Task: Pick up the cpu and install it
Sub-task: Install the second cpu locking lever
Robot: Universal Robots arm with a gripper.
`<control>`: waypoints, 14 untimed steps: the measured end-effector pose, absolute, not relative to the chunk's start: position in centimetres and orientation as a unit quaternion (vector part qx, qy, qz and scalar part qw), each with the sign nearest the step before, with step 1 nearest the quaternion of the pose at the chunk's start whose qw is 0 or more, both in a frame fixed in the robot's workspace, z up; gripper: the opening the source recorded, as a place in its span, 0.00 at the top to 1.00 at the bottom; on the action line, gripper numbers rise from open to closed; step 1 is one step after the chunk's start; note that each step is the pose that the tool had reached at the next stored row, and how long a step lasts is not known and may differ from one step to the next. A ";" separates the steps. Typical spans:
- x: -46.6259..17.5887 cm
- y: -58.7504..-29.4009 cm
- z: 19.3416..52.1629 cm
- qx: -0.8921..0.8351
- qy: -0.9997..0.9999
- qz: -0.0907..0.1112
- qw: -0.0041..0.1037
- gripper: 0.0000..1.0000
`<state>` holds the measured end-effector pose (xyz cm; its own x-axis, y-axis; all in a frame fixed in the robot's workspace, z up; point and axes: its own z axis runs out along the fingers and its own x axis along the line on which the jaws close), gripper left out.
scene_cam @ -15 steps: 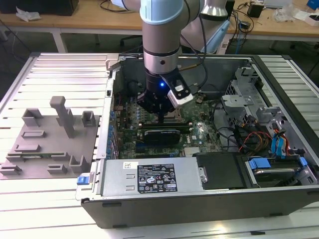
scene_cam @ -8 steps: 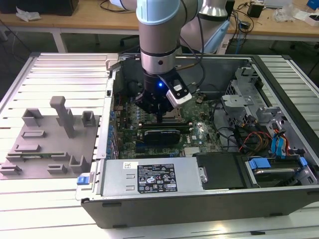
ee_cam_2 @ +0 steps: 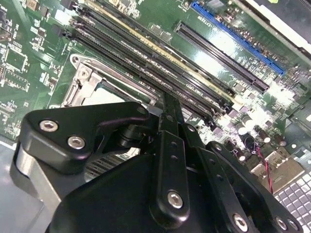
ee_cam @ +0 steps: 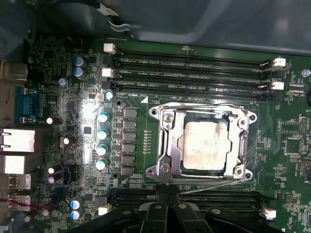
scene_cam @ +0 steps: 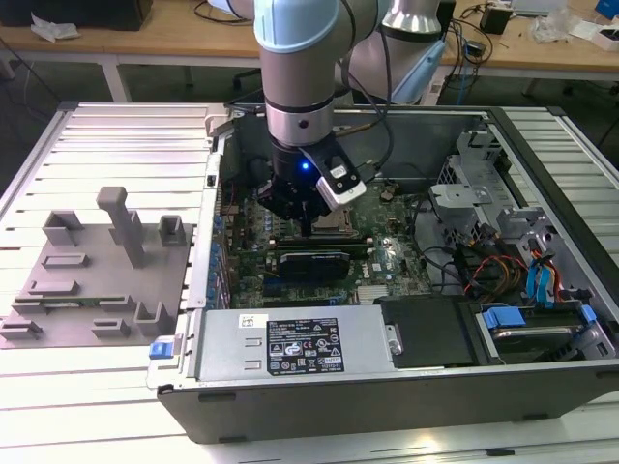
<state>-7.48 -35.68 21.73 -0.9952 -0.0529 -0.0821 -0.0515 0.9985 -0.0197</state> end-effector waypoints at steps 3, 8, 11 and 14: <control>-7.6 -36.0 21.6 -0.026 0.999 0.000 0.043 0.89; -8.1 -36.6 21.5 -0.026 0.998 0.022 0.050 0.89; -8.6 -36.9 21.2 -0.025 0.998 0.036 0.055 0.89; -8.7 -37.1 21.1 -0.025 0.997 0.048 0.058 0.89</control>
<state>-8.75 -37.15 21.14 -0.9919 -0.0439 -0.1190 -0.0551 0.9942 0.0921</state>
